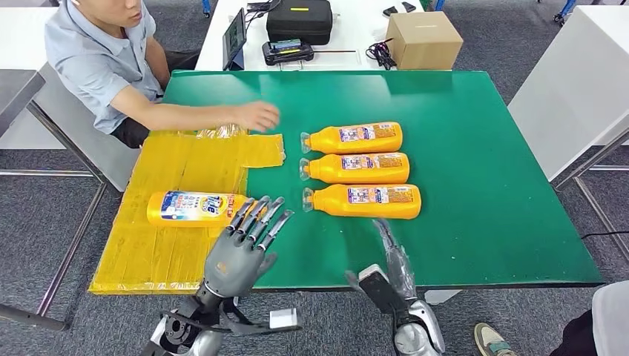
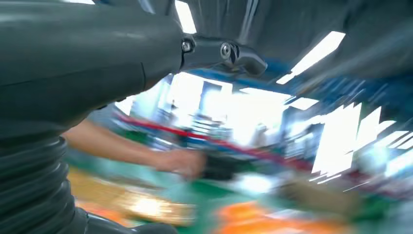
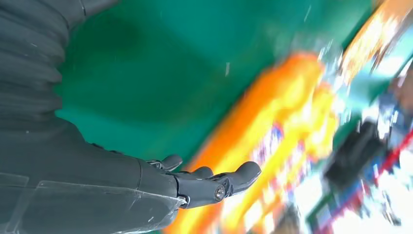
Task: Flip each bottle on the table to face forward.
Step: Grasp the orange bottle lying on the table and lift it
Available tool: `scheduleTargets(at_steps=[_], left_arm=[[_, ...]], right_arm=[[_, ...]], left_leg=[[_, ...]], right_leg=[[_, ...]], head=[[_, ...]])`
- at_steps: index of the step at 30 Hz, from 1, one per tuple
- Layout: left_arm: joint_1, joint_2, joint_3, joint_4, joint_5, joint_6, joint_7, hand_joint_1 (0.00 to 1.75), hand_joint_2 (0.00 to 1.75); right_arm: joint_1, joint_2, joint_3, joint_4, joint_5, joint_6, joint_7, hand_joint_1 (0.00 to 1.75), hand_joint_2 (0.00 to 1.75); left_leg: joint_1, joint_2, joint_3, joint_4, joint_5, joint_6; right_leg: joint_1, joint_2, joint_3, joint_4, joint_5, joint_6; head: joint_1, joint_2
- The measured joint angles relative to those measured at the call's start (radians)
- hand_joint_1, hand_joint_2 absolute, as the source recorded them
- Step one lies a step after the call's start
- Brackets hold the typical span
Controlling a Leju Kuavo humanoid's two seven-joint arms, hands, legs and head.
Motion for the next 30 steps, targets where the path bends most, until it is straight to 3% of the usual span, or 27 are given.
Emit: scheduleTargets(at_steps=[2, 3, 8, 11, 17, 30], left_arm=[[0.026, -0.047, 0.02, -0.001, 0.207, 0.0, -0.152, 0.0, 1.75], [0.032, -0.06, 0.015, 0.008, 0.307, 0.0, -0.176, 0.0, 1.75], [0.034, -0.07, -0.072, 0.071, 0.604, -0.011, -0.126, 0.0, 1.75], [0.028, -0.068, -0.114, 0.09, 0.689, -0.042, -0.115, 0.0, 1.75], [0.01, -0.06, -0.166, 0.109, 0.853, -0.122, -0.12, 0.0, 1.75], [0.002, -0.056, -0.182, 0.111, 0.955, -0.126, -0.153, 0.0, 1.75]], right_arm=[[-0.003, -0.015, 0.011, -0.011, 0.108, -0.117, 0.029, 0.0, 1.75], [-0.006, -0.024, 0.015, -0.016, 0.153, -0.161, 0.045, 0.0, 1.75], [-0.038, -0.078, 0.038, -0.021, 0.339, -0.268, 0.141, 0.0, 1.75], [-0.066, -0.105, 0.053, -0.012, 0.425, -0.289, 0.197, 0.0, 1.75], [-0.14, -0.147, 0.087, 0.041, 0.462, -0.293, 0.225, 0.0, 1.75], [-0.214, -0.16, 0.153, 0.135, 0.509, -0.292, 0.284, 0.0, 1.75]], left_leg=[[0.0, 0.0, 0.0, 0.0, 0.0, 0.0], [-0.001, 0.0, 0.0, 0.0, 0.0, 0.001], [-0.001, 0.0, 0.0, 0.0, 0.0, 0.001], [-0.001, 0.0, 0.0, 0.0, 0.0, 0.001], [-0.001, 0.0, 0.0, 0.0, 0.0, 0.001], [-0.001, 0.0, -0.001, 0.0, 0.0, 0.001]], right_leg=[[0.0, 0.0, 0.0, 0.0, 0.0, 0.0], [0.0, 0.0, 0.0, 0.0, 0.0, 0.0], [-0.001, 0.0, 0.0, 0.0, 0.0, 0.0], [-0.001, 0.0, 0.0, 0.0, 0.0, 0.0], [0.0, 0.0, 0.0, 0.0, 0.0, 0.001], [0.0, 0.0, 0.0, 0.0, 0.0, 0.001]], head=[[0.0, 0.0], [0.0, 0.0], [0.0, 0.0], [0.0, 0.0], [0.0, 0.0], [0.0, 0.0]])
